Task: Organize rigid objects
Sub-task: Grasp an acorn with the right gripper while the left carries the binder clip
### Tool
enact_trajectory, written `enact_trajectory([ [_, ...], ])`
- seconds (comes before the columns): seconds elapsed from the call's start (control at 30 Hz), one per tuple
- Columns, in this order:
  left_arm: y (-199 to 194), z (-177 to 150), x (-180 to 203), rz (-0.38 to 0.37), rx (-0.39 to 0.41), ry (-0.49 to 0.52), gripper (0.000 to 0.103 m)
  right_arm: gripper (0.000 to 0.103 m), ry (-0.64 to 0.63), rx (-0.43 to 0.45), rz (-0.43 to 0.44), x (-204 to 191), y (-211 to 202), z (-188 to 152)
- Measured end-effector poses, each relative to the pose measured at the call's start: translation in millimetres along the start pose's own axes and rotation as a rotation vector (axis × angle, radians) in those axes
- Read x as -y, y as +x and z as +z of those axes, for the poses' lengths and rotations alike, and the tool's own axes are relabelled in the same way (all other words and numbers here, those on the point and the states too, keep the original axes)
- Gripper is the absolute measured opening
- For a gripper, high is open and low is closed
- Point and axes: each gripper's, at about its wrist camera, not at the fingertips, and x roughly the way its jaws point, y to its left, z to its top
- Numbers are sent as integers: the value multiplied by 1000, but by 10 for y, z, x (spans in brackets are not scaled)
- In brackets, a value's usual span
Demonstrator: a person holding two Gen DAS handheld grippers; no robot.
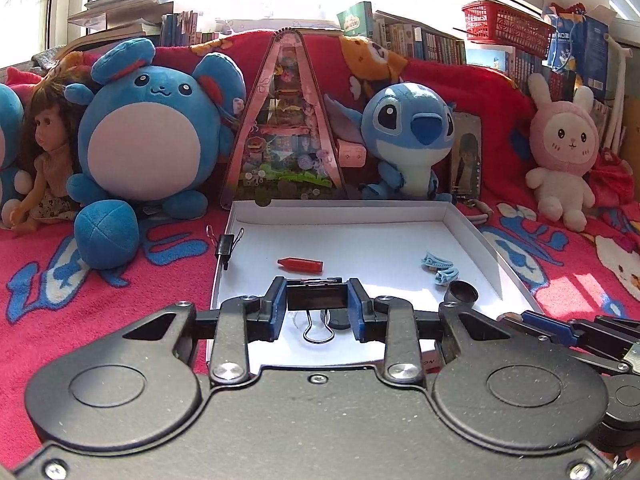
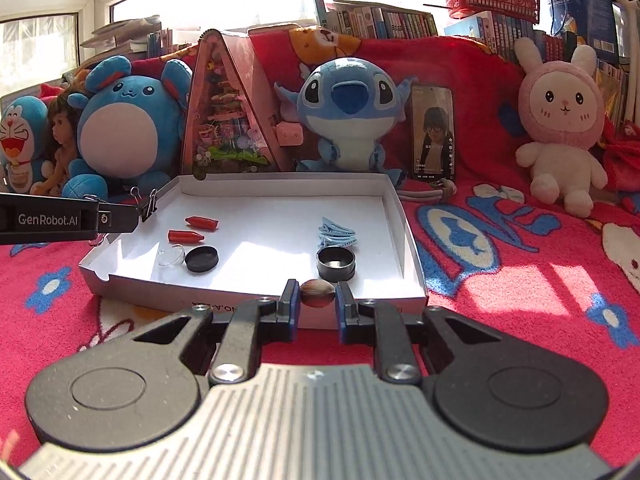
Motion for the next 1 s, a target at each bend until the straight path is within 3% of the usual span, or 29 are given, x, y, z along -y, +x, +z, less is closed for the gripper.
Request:
enact_trajectory([
  [0.4, 564, 409, -92, -12, -132, -53, 30, 23, 33, -90, 29, 181, 407, 453],
  [0.6, 898, 636, -109, 49, -163, -53, 30, 23, 114, -166, 54, 324, 729, 714],
  [0.77, 1149, 677, -169, 51, -245, -114, 30, 23, 160, -210, 38, 388, 997, 789],
  [1.0, 1363, 730, -190, 70, -265, -148, 30, 23, 180, -218, 20, 370, 1238, 817],
])
